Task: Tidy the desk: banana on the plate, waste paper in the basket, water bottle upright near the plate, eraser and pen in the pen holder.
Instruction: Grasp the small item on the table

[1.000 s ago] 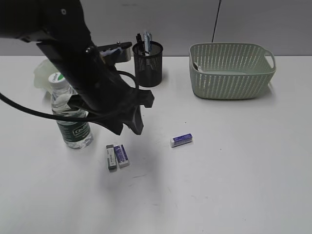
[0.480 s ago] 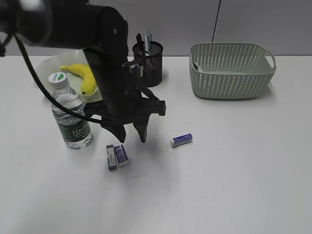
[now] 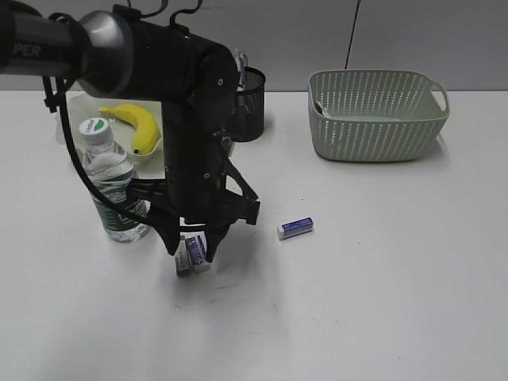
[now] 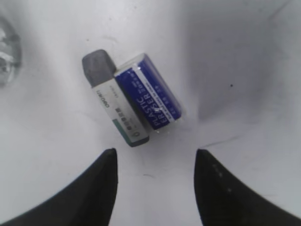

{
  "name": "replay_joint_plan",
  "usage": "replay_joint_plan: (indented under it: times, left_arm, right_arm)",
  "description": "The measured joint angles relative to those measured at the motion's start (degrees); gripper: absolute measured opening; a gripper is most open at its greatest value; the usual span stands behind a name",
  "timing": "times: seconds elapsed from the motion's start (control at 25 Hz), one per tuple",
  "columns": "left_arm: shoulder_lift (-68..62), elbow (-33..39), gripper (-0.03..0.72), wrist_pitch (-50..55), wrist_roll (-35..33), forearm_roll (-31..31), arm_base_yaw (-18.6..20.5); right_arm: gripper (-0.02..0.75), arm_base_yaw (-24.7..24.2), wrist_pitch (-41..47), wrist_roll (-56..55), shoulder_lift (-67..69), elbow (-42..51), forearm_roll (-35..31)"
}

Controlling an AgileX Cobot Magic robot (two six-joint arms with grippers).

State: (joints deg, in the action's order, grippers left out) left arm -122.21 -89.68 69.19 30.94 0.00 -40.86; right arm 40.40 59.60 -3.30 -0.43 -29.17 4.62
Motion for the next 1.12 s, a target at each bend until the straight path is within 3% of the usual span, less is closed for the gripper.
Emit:
replay_joint_plan:
  times: [0.48,0.68,1.12]
  left_arm:
    - [0.0,0.0,0.396,0.2,0.1,0.4,1.6]
    - [0.0,0.0,0.396,-2.5,0.1,-4.6,1.7]
    - [-3.5,0.0,0.396,-4.6,0.1,-6.7,1.7]
  right_arm:
    - [0.321,0.0,0.0,0.0,0.0,0.0,0.0]
    - [0.321,0.0,0.0,0.0,0.0,0.0,0.0]
    - [0.321,0.0,0.0,0.0,0.0,0.0,0.0]
